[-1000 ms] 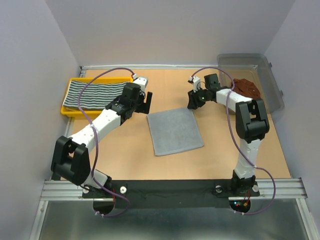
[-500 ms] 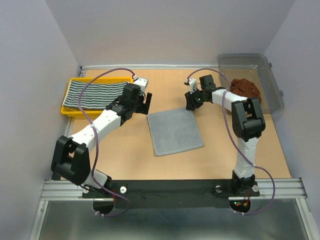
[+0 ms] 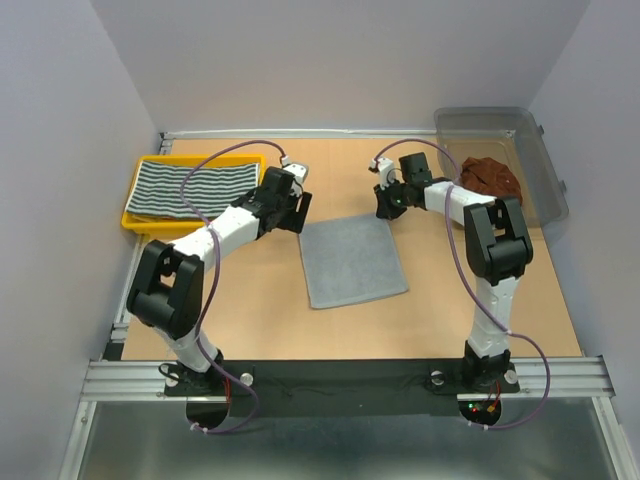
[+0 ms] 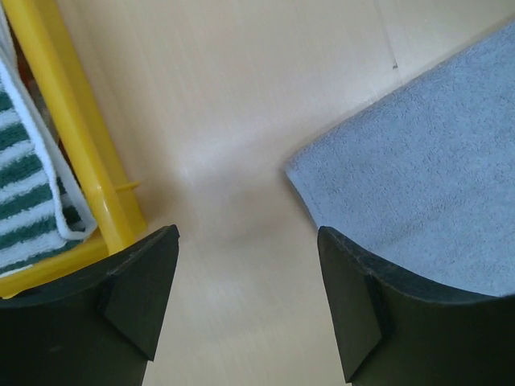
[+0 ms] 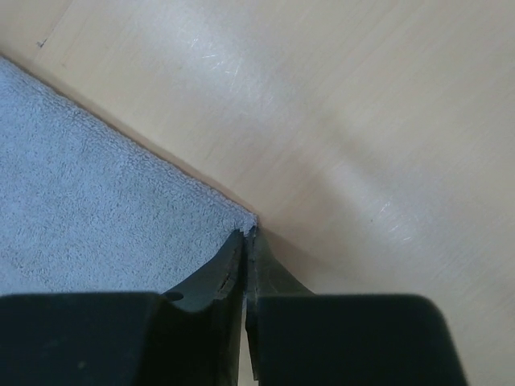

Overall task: Fold and stack the towels
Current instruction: Fold the towel

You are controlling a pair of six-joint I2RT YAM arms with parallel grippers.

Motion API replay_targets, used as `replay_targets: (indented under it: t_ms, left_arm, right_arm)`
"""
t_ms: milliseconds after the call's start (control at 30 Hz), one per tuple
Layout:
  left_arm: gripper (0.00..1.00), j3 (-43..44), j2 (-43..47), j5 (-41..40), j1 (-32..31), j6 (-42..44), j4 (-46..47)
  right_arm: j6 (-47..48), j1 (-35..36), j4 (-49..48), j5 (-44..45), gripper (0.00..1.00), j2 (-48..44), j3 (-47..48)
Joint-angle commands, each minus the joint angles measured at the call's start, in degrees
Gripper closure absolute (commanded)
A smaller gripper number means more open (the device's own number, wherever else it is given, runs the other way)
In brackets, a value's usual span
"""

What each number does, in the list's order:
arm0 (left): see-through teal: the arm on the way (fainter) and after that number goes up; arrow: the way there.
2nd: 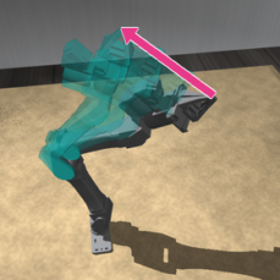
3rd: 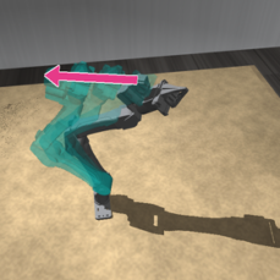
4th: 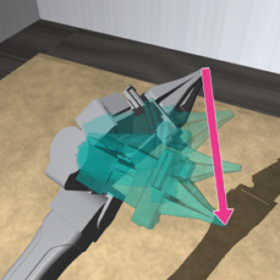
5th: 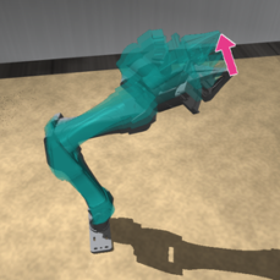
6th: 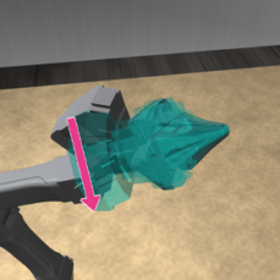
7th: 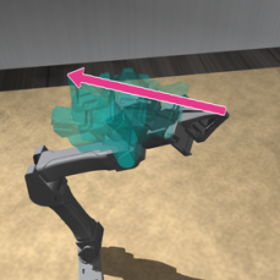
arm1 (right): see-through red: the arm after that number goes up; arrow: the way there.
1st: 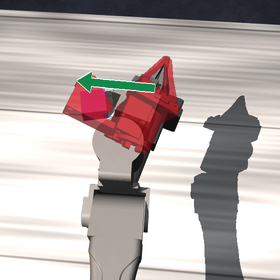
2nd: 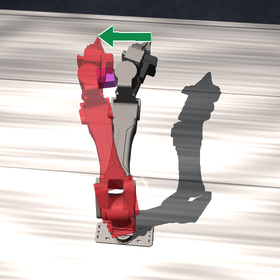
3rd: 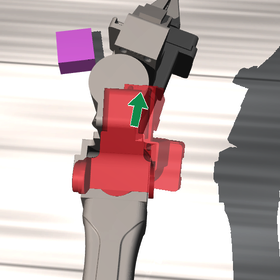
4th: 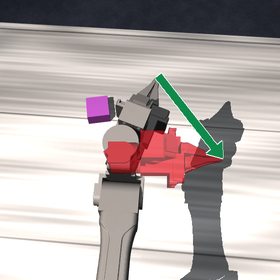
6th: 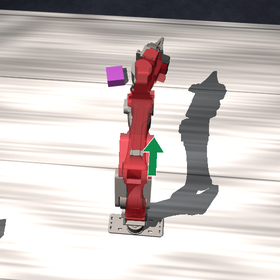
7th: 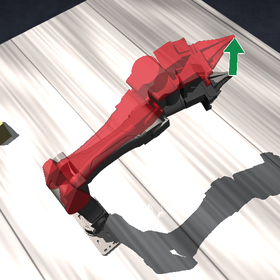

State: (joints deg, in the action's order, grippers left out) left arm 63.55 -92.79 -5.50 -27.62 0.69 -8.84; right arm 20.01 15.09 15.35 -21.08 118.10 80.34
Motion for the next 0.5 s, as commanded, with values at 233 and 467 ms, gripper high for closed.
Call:
replay_targets:
  t_ms: [233,467]
  left_arm:
    - [0.33,15.3,-14.3,2.6,0.2,3.3,-6.9]
    - [0.39,19.2,-18.5,5.2,0.2,4.4,-9.3]
  right_arm:
    - [2.0,0.6,3.0,1.7,0.99,-0.7,-3.2]
    - [2.0,1.0,3.0,2.1,0.99,-0.6,-3.7]
